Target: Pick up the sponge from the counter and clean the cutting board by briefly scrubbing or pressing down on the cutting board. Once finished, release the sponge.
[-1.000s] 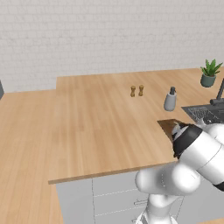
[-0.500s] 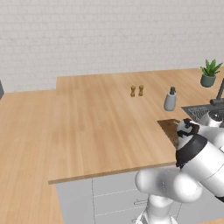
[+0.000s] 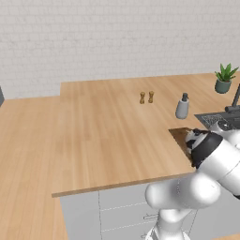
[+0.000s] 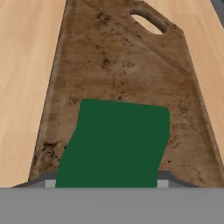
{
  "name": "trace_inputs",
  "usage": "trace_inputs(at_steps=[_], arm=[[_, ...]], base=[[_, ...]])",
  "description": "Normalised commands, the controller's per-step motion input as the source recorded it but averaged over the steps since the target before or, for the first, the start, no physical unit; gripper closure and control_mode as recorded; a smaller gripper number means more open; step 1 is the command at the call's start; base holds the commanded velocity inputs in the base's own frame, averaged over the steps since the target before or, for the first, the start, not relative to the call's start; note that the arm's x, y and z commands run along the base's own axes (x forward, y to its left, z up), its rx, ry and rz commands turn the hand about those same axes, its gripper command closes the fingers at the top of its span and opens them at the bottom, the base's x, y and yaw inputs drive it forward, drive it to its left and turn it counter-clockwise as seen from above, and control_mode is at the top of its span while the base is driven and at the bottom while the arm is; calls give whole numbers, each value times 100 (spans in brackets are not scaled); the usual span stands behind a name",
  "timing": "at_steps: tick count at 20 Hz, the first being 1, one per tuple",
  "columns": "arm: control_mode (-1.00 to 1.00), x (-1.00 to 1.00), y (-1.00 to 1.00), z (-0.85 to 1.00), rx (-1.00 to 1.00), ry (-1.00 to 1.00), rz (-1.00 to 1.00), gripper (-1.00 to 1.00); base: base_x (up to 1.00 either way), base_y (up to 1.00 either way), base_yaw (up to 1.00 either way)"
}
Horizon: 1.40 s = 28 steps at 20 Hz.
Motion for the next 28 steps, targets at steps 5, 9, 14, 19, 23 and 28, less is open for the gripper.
trace_inputs(at_steps=[5, 9, 14, 19, 23, 28], arm=[[-100, 88, -1, 20, 0, 0, 1, 100], [-100, 81, -5, 10, 0, 0, 0, 100], [-100, 67, -30, 0, 3, 0, 0, 100], [-100, 36, -12, 0, 6, -1, 1, 100], [-100, 18, 0, 0, 3, 0, 2, 100], [-100, 0, 0, -17, 0, 0, 0, 100]], base=[[0, 0, 0], [0, 0, 0], [0, 0, 0], [0, 0, 0], [0, 0, 0], [0, 0, 0]])
